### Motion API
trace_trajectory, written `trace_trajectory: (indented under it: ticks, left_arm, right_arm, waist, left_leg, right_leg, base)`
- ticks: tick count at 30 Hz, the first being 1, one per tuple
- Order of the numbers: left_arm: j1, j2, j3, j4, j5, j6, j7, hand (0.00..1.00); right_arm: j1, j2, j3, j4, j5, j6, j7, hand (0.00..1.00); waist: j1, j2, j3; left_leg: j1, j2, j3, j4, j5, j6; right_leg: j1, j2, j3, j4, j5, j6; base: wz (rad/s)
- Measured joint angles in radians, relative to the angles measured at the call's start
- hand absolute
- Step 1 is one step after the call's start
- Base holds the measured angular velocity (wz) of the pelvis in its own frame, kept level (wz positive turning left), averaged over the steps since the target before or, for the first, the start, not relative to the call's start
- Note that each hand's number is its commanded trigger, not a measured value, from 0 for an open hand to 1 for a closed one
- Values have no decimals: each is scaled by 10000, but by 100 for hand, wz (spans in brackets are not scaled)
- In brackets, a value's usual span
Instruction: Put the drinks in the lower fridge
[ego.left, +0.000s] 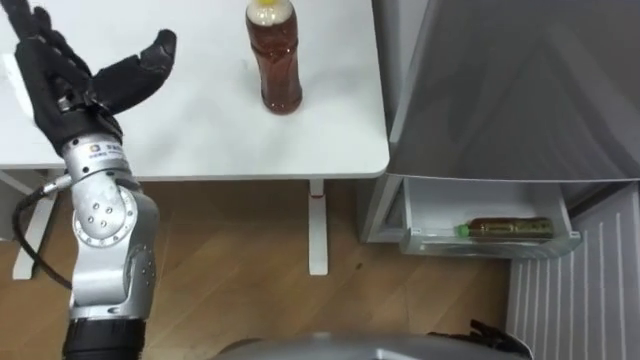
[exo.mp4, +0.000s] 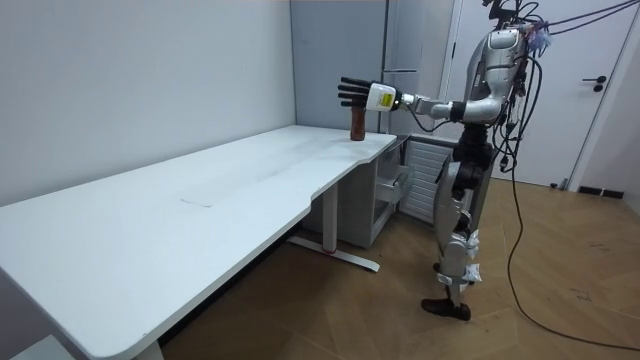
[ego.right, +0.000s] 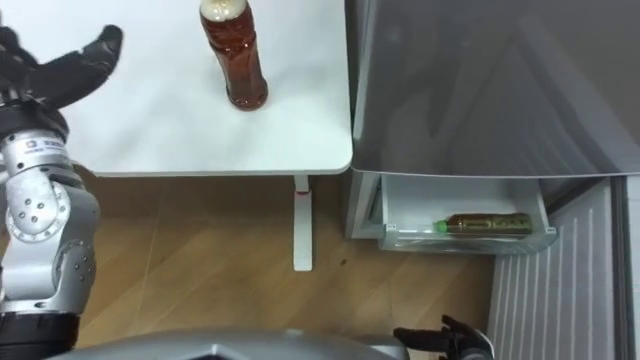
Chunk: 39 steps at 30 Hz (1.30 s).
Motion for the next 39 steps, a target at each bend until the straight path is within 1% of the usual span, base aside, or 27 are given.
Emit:
trace_trajectory:
  ticks: [5, 9, 11, 13, 17, 22, 23, 25, 26, 27, 28, 31, 34, 39]
  left_arm:
    - [-4, 2, -89, -179, 2, 6, -674, 0]
    - [-4, 2, -285, -175, 14, 49, -1007, 0]
    - [-4, 2, -360, -175, 18, 92, -1151, 0]
    - [-4, 3, -404, -175, 17, 131, -1339, 0]
    - [-3, 4, -432, -145, 23, 136, -1575, 0]
    - [-4, 5, -489, -22, -51, 351, -1965, 0]
    - [-4, 6, -511, 35, -49, 353, -1989, 0]
    - [-3, -4, -669, 316, -35, 502, -2032, 0]
    - [-3, -10, -714, 358, -30, 544, -2033, 0]
    - [-3, -23, -781, 369, 37, 684, -2035, 0]
    - [-3, -24, -829, 389, 41, 744, -2038, 0]
    - [-5, -24, -836, 397, 35, 857, -2032, 0]
    - [-5, -24, -835, 397, 34, 935, -2042, 0]
    - [-7, -23, -818, 415, 36, 941, -2164, 0]
  right_arm:
    - [-21, -5, -3, 3, -58, -27, 1, 0]
    - [-187, -6, 5, 86, -376, -38, 18, 0]
    - [-207, -6, 2, 83, -424, -44, 56, 0]
    - [-201, -9, -11, 90, -427, -127, 103, 0]
    - [-203, -9, -71, 105, -433, -128, 132, 0]
    - [-235, 15, -186, 145, -442, -116, 238, 0]
    - [-248, 19, -186, 160, -443, -116, 234, 0]
    - [-267, 58, -188, 207, -433, -115, 208, 0]
    - [-269, 70, -189, 207, -430, -114, 197, 0]
    - [-273, 84, -189, 205, -422, -113, 175, 0]
    - [-276, 90, -188, 204, -422, -111, 150, 0]
    - [-278, 103, -187, 202, -401, -110, 107, 0]
    - [-264, 107, -188, 208, -264, -108, 106, 0]
    - [-275, 105, -210, 218, -291, -115, 108, 0]
  waist:
    - [-104, 38, -20]
    - [-340, 44, -14]
    - [-366, 44, -12]
    - [-421, 51, 2]
    - [-482, 54, 14]
    - [-576, 37, 30]
    - [-578, 35, 31]
    - [-593, 34, 32]
    - [-592, 30, 35]
    - [-612, 29, 37]
    - [-615, 29, 37]
    - [-614, 51, 25]
    - [-626, 83, 20]
    - [-650, 110, 17]
  left_leg:
    - [-13, 43, 23, 0, -13, -23]
    - [-13, 47, 34, 3, -13, -25]
    - [-1, 48, 59, 3, -13, -25]
    - [17, 47, 75, 3, -13, -25]
    - [27, 47, 102, 1, -14, -24]
    - [18, 54, 100, -6, -14, -25]
    - [17, 55, 101, -7, -14, -25]
    - [-2, 62, 101, -6, -18, -32]
    - [-12, 62, 100, -8, -19, -34]
    - [-29, 65, 110, -8, -21, -36]
    - [-33, 67, 122, -9, -22, -38]
    - [-38, 72, 181, -9, -25, -42]
    - [-27, 71, 215, -5, -25, -42]
    - [17, 78, 233, -9, -25, -42]
  right_leg:
    - [-44, 51, 86, 7, 2, -4]
    - [6, 60, 124, 7, 2, -4]
    - [10, 60, 135, 5, 2, -4]
    - [24, 60, 157, 2, 2, -4]
    - [13, 60, 209, 2, 4, -7]
    - [-48, 73, 223, 5, 13, -21]
    - [-50, 76, 225, 4, 15, -24]
    - [-89, 88, 234, -1, 18, -29]
    - [-104, 89, 234, -1, 18, -29]
    - [-133, 93, 245, 1, 20, -33]
    - [-135, 94, 248, 3, 21, -35]
    - [-130, 97, 307, 3, 22, -36]
    - [-129, 97, 357, 1, 22, -36]
    - [-124, 97, 365, 4, 22, -36]
  base:
    - [-1]
    - [0]
    - [-2]
    - [0]
    - [-1]
    - [0]
    - [0]
    - [0]
    - [0]
    - [0]
    - [0]
    - [-5]
    - [-5]
    - [-1]
